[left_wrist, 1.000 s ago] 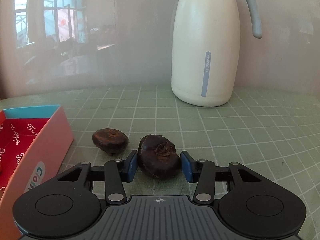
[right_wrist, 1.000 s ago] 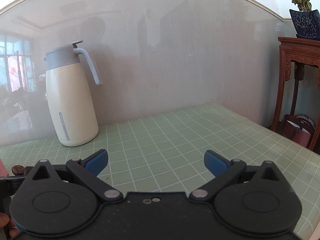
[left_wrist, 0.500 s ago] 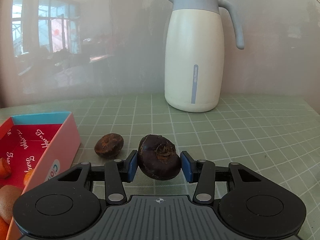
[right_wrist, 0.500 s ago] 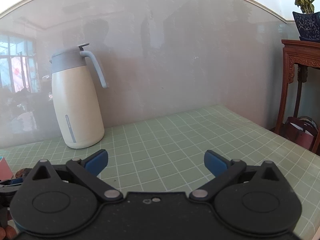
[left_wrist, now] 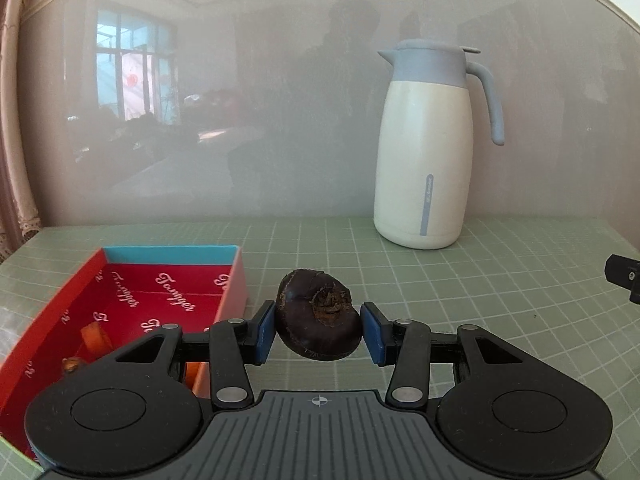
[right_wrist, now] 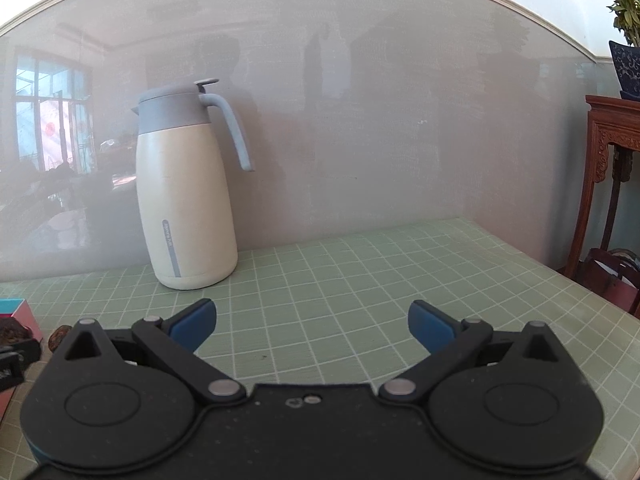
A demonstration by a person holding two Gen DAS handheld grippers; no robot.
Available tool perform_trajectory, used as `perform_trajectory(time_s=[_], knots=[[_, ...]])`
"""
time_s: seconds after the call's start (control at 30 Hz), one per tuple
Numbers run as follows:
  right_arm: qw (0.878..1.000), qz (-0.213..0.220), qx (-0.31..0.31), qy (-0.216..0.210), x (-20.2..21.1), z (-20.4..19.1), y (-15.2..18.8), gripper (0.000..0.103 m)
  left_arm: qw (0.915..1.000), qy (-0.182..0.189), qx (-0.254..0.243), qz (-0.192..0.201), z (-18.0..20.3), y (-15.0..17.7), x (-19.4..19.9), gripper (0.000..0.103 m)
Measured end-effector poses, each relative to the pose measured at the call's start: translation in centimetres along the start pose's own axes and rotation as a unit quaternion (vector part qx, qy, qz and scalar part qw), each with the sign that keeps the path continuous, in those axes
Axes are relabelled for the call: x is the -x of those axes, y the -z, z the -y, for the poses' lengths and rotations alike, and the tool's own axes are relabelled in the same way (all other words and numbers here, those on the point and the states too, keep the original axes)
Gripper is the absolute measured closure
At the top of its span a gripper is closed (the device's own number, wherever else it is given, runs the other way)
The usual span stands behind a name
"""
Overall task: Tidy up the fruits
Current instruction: 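Lift the dark date with the left gripper and carry it over the box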
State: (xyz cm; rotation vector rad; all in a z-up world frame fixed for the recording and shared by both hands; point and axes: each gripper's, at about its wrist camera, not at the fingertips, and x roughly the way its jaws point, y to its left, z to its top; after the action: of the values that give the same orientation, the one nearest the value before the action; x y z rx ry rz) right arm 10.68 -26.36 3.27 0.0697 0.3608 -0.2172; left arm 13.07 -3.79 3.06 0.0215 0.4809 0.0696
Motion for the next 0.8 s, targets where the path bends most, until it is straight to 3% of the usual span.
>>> perform_trajectory(time_s=[0.4, 0.8], knots=[[0.999, 0.008, 0.033, -0.027, 0.8, -3.9, 0.1, 0.000, 0.9964, -0.080, 0.025, 0.012, -8.2, 0.4, 3.1, 0.057], [0.998, 0.010, 0.038, -0.042, 1.1, -5.6, 0.0, 0.000, 0.9884, -0.142, 0.048, -0.022, -13.7, 1.4, 1.3, 0.057]])
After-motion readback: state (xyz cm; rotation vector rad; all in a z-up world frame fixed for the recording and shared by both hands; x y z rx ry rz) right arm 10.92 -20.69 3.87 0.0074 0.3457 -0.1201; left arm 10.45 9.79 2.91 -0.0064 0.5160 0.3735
